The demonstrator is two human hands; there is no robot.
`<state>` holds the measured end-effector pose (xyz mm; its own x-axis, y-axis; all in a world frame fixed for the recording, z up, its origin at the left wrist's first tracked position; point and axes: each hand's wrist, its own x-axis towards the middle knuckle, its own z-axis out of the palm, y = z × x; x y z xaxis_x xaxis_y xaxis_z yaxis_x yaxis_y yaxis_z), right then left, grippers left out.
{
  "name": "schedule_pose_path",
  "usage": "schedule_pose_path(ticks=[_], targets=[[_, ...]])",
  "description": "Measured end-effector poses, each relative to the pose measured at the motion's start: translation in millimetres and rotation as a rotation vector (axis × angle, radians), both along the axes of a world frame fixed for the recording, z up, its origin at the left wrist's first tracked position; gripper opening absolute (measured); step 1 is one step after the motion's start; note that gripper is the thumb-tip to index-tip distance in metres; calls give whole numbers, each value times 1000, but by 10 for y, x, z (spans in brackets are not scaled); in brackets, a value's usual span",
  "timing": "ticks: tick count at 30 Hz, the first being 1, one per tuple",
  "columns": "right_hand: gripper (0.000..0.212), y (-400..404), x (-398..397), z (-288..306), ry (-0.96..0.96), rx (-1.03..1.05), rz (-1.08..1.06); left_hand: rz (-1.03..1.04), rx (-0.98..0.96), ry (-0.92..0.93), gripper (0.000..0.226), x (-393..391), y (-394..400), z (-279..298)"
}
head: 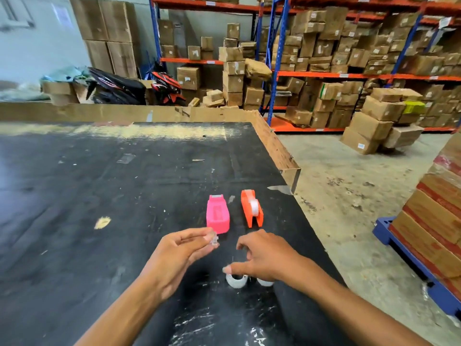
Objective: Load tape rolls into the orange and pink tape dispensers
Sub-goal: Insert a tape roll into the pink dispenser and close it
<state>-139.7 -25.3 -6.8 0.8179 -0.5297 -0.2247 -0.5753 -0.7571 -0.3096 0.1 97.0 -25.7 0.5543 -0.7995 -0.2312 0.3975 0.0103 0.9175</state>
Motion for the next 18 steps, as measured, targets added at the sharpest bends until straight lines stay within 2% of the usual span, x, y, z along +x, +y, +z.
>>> schedule_pose_path(ticks=[3, 5, 7, 9, 11, 15, 18], targets=[[56, 50, 131, -120, 65, -66, 99, 96, 1, -5, 16, -34, 95, 4], [52, -12, 151, -151, -21, 2, 76, 131, 18, -34, 17, -54, 135, -5], [52, -101, 176, -142, -215, 223, 24, 177, 46, -77, 18, -66, 176, -38], [51, -177, 178, -84, -435, 570, -28, 226, 47, -82, 21, -110, 195, -48], [51, -183, 160, -12, -545, 827, -34, 262, 33, -84, 21, -174, 191, -56], [58, -143, 102, -25, -618, 811, 19, 297, 43, -207, 20, -314, 140, -35], [55, -147, 30, -43, -698, 817, 15, 305, 6, -243, 18, -400, 83, 3]])
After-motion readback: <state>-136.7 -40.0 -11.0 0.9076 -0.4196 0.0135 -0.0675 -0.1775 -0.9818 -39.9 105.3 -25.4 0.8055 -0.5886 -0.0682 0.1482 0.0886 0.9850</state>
